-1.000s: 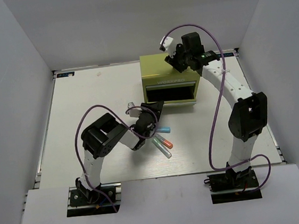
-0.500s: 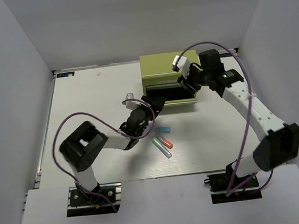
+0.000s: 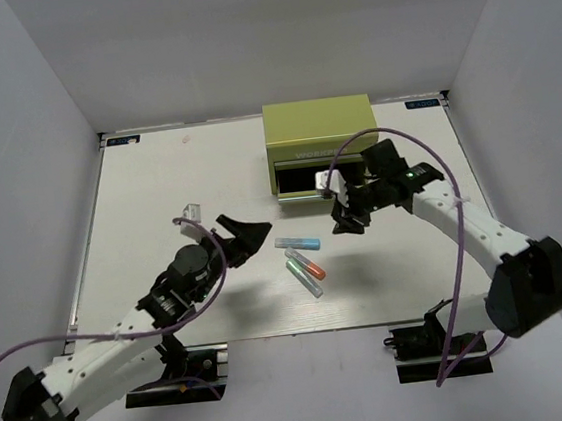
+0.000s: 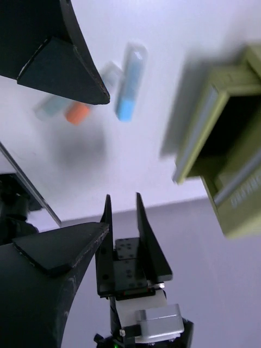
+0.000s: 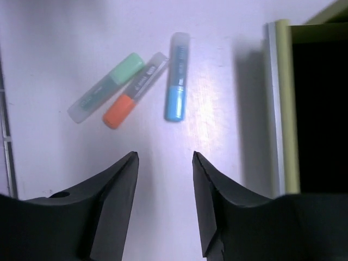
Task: Sort the stationery into containers
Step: Pick up the pen from the center of the board.
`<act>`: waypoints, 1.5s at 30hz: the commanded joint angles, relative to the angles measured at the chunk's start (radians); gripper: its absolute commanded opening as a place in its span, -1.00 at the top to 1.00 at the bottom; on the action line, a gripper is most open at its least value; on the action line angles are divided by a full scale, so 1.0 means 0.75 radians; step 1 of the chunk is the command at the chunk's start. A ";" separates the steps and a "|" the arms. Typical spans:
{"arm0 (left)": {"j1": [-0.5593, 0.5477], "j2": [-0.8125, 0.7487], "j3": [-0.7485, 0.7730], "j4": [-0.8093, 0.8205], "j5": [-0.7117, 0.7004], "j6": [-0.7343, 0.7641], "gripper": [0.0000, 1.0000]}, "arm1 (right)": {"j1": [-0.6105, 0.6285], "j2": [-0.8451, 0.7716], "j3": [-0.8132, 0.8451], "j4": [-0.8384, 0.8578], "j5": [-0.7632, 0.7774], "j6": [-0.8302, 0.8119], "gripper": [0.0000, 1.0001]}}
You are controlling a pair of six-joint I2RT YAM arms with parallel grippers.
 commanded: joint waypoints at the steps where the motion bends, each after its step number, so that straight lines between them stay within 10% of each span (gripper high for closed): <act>1: 0.012 -0.216 -0.045 -0.583 -0.108 -0.122 -0.98 | 0.101 0.076 -0.021 0.073 0.001 0.056 -0.09; 8: 0.012 -0.570 -0.148 -0.900 -0.033 -0.258 -0.98 | 0.296 0.252 -0.062 0.257 0.261 0.134 -0.25; 22: 0.012 -0.351 -0.058 -1.032 0.100 -0.219 -0.89 | 0.384 0.575 0.060 0.378 0.500 0.161 -0.29; 45: 0.012 0.078 0.085 -0.770 0.264 0.271 -0.66 | 0.369 0.445 0.101 0.262 0.498 0.101 0.84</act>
